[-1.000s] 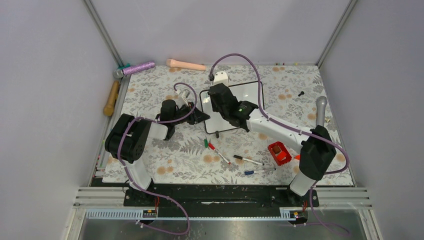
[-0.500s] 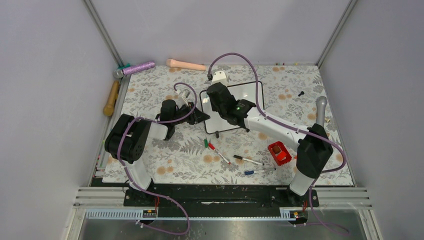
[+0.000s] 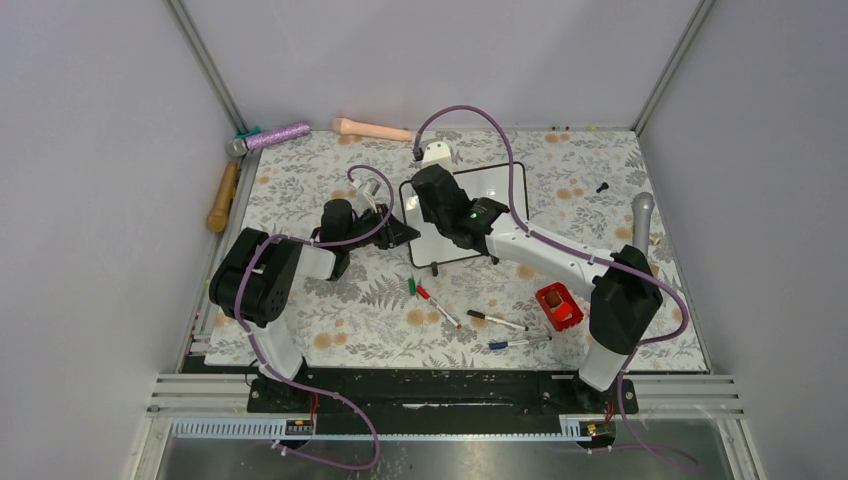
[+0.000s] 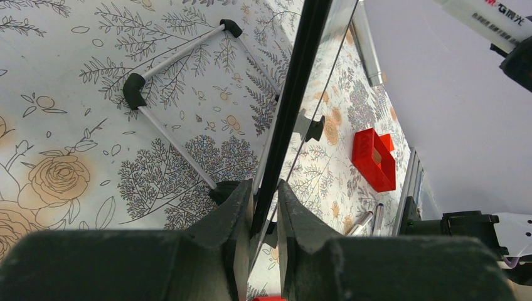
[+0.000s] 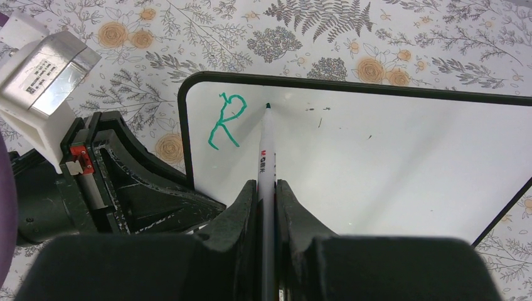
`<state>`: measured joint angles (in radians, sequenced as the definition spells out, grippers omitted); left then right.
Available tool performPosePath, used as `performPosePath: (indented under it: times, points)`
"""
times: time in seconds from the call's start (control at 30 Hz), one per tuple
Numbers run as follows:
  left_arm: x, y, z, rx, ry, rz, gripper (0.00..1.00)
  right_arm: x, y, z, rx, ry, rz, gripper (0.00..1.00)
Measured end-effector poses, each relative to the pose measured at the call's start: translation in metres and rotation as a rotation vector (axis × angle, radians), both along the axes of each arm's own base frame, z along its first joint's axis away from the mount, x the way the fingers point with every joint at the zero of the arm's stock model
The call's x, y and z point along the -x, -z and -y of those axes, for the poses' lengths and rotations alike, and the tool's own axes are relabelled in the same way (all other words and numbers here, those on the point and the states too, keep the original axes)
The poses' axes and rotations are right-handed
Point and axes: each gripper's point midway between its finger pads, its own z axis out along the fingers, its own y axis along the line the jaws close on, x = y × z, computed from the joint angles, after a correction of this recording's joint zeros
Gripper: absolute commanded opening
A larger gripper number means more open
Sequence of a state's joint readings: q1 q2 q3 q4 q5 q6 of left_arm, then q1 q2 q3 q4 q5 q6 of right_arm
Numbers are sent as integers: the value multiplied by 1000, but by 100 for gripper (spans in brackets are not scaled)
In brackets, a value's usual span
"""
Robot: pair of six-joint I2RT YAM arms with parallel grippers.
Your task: Write a sentence on the whiteboard
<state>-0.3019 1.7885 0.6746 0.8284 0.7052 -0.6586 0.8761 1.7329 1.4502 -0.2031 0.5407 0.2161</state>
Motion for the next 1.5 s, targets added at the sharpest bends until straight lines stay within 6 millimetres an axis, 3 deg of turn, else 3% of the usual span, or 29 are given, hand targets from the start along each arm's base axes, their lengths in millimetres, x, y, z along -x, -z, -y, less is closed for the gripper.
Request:
performPosePath:
  times: [1.5]
  points:
    - [0,0,0,0,0,0,14,0,0,2,-15,2,-2,0]
